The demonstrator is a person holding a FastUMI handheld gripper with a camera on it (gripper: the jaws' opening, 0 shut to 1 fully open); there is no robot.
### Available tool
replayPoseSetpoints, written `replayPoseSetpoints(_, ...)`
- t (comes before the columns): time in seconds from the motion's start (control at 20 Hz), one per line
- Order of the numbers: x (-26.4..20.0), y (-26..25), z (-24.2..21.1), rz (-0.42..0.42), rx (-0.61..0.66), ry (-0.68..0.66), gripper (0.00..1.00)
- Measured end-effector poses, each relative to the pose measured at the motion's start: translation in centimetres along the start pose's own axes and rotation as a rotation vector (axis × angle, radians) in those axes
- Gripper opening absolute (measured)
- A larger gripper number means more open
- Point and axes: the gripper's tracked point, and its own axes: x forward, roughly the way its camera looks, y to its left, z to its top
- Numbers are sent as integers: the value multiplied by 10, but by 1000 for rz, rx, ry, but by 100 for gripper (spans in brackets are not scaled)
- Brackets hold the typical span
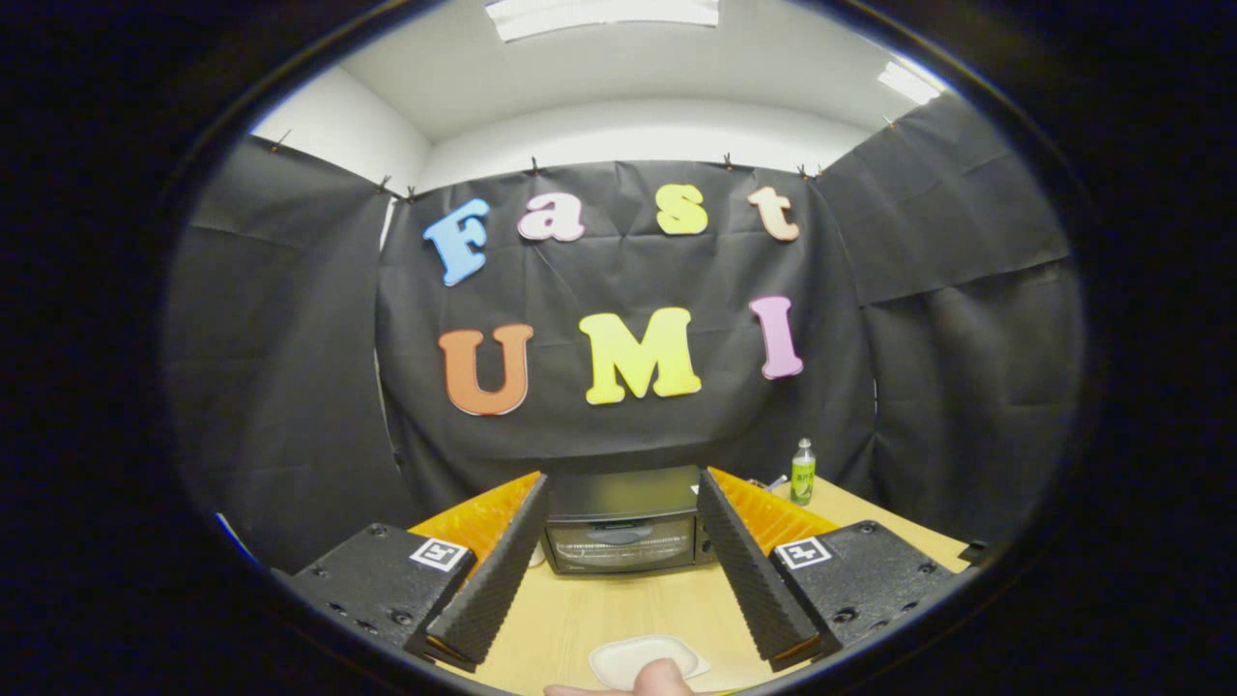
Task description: Open the toaster oven, put the food inside, and close the toaster oven door.
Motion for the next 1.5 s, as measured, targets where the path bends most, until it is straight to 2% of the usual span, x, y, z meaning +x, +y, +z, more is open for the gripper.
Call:
replayPoseSetpoints(0.2,-42,10,-5,4,-40,-21,100)
replayPoseSetpoints(0.5,-60,23,-15,4,-38,5,100)
replayPoseSetpoints(1.5,-33,40,-37,-17,-26,67,100)
